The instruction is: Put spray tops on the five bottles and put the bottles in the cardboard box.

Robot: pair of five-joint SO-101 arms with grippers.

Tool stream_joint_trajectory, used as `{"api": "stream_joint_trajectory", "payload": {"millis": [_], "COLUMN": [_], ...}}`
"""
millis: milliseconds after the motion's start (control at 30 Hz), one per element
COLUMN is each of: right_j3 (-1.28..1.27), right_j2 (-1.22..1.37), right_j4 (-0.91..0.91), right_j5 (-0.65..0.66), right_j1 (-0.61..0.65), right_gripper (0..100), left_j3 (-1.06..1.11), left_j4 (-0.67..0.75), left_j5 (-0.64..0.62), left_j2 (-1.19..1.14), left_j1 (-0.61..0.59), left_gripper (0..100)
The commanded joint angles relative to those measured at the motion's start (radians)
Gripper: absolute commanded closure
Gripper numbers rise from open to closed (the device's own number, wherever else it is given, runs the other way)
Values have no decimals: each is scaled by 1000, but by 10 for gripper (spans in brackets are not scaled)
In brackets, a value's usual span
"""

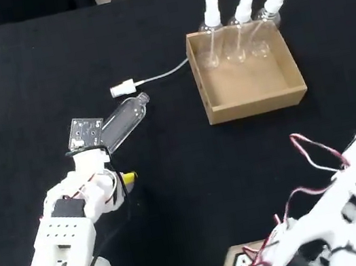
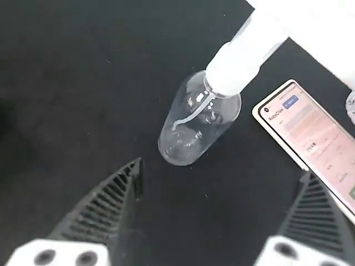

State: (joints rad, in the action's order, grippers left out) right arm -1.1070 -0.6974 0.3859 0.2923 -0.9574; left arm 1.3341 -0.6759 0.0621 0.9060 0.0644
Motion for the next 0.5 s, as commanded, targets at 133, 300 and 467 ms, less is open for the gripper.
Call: {"api": "stream_joint_trajectory", "payload": {"millis": [133, 300, 467], "right_j3": [88, 120, 147], "right_j2": [226, 309, 397], "right_j4": [-330, -407, -499], "right_j5": [-52, -61, -61], "right_j1": [-18, -15, -9], "right_gripper": [641, 641, 641], "left_j3": [-12, -12, -12], "left_j4": [17, 17, 17], "left_j5": [-5, -5, -5], "left_j2": [18, 18, 18], "left_j1": [2, 2, 2], "left_gripper": [729, 729, 729]}}
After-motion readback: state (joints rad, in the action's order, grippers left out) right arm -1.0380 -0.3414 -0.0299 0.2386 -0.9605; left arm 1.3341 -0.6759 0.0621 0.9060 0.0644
